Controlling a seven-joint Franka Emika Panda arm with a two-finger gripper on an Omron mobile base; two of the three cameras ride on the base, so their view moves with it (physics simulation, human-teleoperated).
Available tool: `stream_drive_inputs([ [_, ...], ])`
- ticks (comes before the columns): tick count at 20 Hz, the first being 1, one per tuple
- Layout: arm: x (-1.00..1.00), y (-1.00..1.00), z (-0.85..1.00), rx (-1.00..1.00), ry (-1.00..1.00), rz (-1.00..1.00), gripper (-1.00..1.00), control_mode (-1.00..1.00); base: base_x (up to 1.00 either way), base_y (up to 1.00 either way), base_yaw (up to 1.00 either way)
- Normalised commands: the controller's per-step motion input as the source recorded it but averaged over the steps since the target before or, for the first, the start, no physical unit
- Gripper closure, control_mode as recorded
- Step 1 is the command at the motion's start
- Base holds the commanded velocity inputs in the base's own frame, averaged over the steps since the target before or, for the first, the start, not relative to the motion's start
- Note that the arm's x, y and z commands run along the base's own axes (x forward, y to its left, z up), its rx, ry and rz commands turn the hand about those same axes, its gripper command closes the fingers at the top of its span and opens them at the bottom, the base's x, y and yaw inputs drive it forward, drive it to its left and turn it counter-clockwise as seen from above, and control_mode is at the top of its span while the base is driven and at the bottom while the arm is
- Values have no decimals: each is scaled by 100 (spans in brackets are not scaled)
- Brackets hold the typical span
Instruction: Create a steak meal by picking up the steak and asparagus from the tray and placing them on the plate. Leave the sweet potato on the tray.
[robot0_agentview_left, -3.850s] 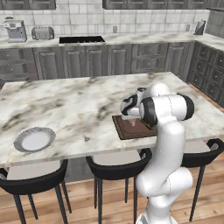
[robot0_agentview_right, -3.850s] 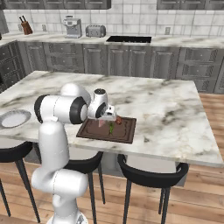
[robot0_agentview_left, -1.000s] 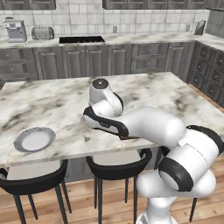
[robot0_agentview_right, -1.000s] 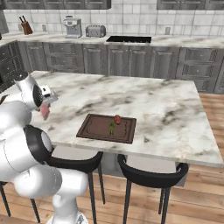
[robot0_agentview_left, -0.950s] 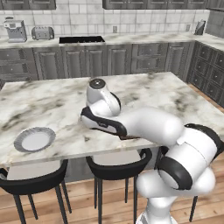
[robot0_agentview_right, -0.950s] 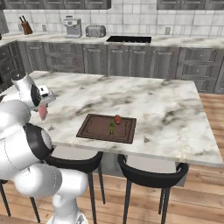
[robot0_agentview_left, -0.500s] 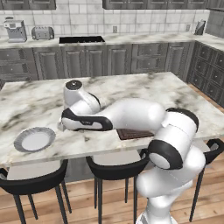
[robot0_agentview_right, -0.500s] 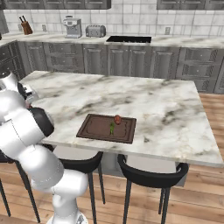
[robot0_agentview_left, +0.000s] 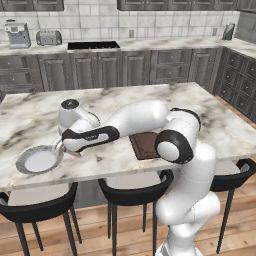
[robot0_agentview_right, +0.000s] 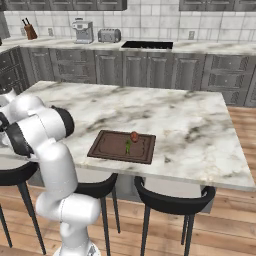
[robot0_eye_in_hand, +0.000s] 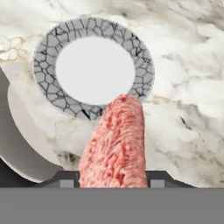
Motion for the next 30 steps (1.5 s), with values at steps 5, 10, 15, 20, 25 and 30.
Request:
stream_drive_inputs([
  [5, 31, 57, -9, -4, 4, 1, 100, -100, 0, 0, 0],
  [10, 24, 49, -16, -9, 6, 0, 100, -100, 0, 0, 0],
  [15, 32, 35, -36, -8, 2, 0, 100, -100, 0, 0, 0],
  [20, 32, 31, -36, -6, 0, 0, 100, -100, 0, 0, 0],
  [25, 37, 28, -29, -3, 0, 0, -100, -100, 0, 0, 0],
  [30, 21, 10, -15, -1, 0, 0, -100, -100, 0, 0, 0],
])
